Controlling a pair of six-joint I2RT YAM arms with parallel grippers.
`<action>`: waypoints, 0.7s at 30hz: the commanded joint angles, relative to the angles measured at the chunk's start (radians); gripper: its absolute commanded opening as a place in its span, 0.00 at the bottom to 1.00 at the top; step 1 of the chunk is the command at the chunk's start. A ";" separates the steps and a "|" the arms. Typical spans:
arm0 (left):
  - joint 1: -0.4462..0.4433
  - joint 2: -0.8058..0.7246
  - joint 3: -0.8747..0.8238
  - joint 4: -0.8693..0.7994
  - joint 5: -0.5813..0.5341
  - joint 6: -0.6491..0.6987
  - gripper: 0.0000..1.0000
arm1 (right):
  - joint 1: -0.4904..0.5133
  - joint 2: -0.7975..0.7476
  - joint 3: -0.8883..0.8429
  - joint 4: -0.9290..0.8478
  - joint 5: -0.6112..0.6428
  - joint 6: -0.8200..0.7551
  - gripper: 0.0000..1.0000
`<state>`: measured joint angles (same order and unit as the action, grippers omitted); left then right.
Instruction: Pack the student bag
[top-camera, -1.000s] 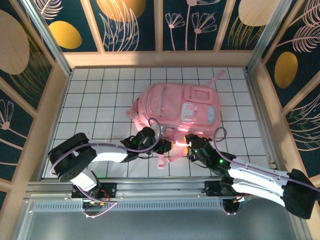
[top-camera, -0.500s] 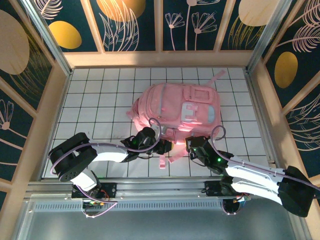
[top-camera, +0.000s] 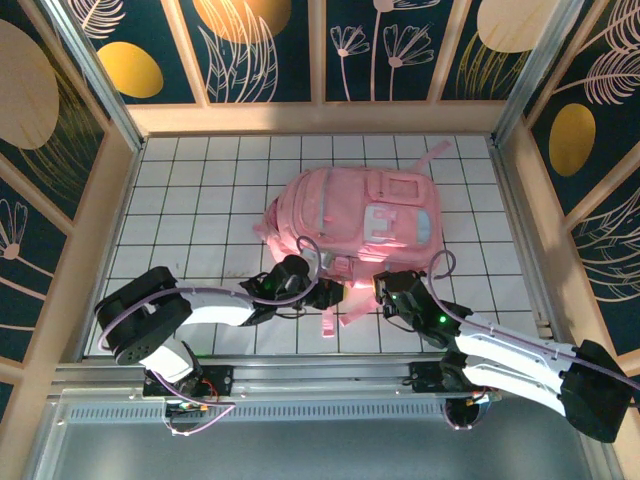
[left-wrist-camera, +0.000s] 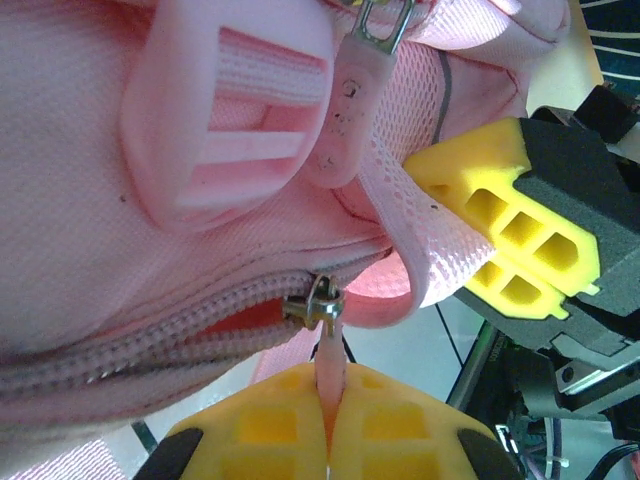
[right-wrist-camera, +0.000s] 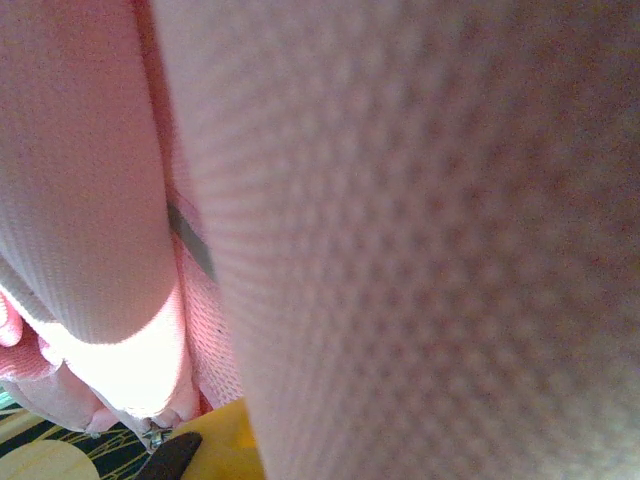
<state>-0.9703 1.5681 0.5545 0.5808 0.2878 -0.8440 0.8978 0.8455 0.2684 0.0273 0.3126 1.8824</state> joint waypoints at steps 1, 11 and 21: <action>0.013 -0.042 -0.029 0.033 -0.009 -0.015 0.00 | -0.033 -0.009 0.015 -0.055 0.076 -0.031 0.00; 0.029 -0.071 -0.083 0.074 -0.001 -0.035 0.00 | -0.046 -0.011 0.011 -0.065 0.073 -0.040 0.00; 0.034 -0.079 -0.114 0.095 0.007 -0.045 0.00 | -0.051 -0.015 0.008 -0.075 0.076 -0.044 0.00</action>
<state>-0.9535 1.5135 0.4679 0.6632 0.2920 -0.8742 0.8764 0.8402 0.2684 0.0139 0.2863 1.8637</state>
